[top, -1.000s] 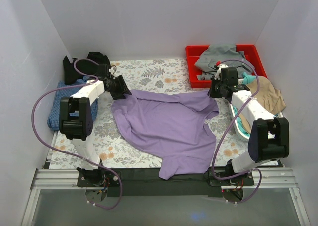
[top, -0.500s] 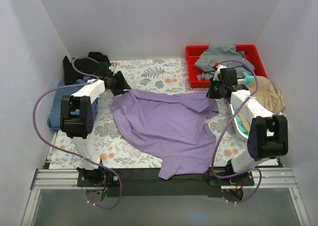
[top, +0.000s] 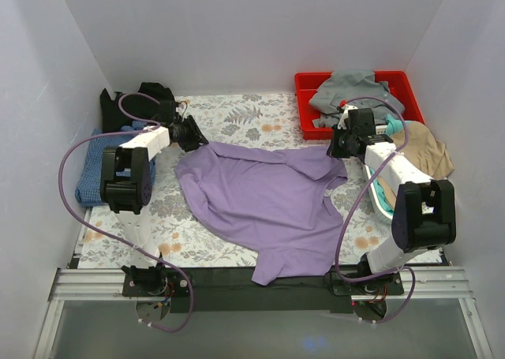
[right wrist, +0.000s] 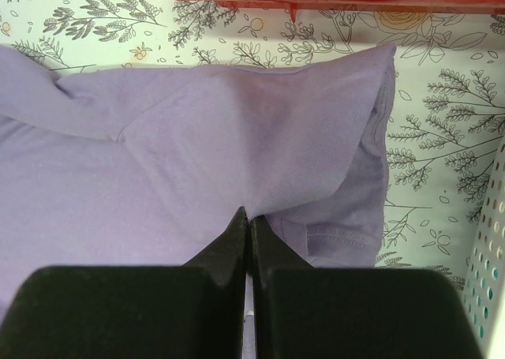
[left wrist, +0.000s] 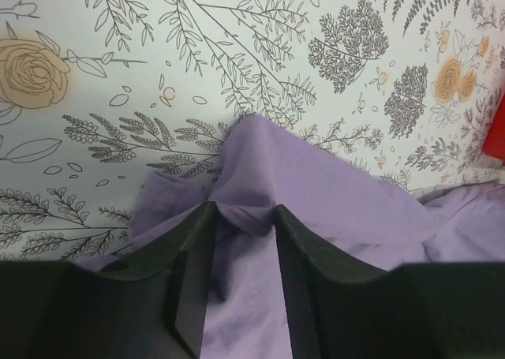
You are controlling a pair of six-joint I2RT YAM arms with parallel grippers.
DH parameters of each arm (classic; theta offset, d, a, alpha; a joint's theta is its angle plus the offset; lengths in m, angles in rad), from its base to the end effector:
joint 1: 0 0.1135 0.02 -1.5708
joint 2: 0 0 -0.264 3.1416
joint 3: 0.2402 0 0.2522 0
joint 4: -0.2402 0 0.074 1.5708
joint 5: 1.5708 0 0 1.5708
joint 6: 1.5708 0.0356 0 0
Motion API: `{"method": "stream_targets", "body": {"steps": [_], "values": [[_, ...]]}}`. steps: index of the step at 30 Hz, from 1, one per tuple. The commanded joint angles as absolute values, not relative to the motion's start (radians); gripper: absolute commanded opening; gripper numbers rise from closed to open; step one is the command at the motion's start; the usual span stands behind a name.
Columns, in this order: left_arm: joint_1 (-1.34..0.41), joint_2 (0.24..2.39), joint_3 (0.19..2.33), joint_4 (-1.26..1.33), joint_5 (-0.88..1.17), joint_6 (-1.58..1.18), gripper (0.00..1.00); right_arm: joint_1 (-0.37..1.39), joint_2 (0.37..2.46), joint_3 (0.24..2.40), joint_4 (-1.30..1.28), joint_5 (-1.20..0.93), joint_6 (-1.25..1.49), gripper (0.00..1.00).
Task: Fold and stack the t-shirts
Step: Flatten the tshirt out
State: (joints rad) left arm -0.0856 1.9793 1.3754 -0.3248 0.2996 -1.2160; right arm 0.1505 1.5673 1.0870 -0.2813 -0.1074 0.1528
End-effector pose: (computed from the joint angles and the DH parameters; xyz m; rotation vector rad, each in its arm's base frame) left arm 0.4228 -0.0468 0.1796 -1.3203 2.3327 -0.8608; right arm 0.3388 0.0552 0.2420 -0.0512 2.3428 0.2760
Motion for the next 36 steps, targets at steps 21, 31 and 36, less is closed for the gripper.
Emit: {"method": "stream_targets", "body": {"steps": [21,31,36], "values": [[-0.106,1.726,1.651,-0.597,0.273,-1.080,0.00,0.144,1.364,1.146,-0.299,-0.084,0.115,0.01],[-0.080,1.508,1.620,-0.560,0.173,-1.091,0.00,0.146,1.338,1.274,-0.339,-0.116,0.110,0.01],[-0.072,1.634,1.942,-0.762,0.166,-1.046,0.13,0.146,1.371,1.423,-0.351,-0.179,0.138,0.01]]}}
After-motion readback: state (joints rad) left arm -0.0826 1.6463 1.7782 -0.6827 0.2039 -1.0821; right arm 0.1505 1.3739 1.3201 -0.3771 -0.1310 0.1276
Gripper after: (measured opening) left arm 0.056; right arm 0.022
